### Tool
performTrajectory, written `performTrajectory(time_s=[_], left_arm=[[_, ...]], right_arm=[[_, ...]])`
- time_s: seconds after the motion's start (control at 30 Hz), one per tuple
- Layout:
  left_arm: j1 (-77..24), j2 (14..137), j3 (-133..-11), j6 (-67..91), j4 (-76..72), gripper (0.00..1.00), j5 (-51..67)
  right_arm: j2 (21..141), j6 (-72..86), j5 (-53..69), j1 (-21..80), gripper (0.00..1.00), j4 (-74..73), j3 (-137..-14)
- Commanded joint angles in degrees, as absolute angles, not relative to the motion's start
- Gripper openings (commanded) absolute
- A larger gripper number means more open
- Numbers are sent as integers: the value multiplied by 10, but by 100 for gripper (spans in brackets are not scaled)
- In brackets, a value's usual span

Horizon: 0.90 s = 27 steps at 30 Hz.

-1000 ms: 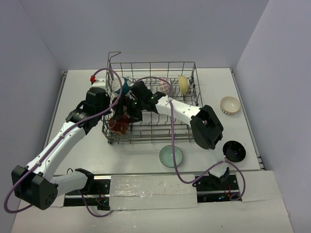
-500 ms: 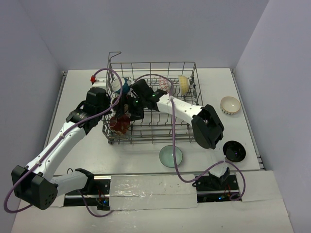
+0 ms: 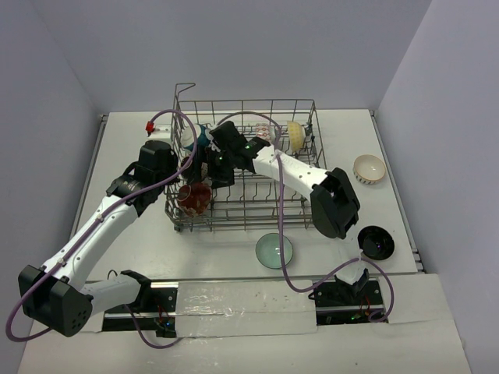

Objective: Load the bowls into the dish rack
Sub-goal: Turn the bowl upside down over the dish rack.

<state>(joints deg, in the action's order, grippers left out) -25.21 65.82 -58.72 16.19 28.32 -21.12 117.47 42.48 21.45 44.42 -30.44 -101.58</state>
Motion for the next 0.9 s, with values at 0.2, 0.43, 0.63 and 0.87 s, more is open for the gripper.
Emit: performTrajectory(time_s=[0.2, 0.43, 0.63, 0.87], left_arm=[[-269, 647, -584, 142, 308, 1, -152], [-269, 643, -584, 143, 308, 5, -163], [-264, 626, -583, 145, 307, 14, -196], [-252, 622, -583, 146, 307, 23, -200]], right_arm=[[1159, 381, 137, 417, 100, -393, -1062], [1126, 351, 110, 410, 100, -441, -1104], [1057, 297, -29, 409, 100, -485, -1114], [988, 227, -139, 404, 100, -483, -1044]])
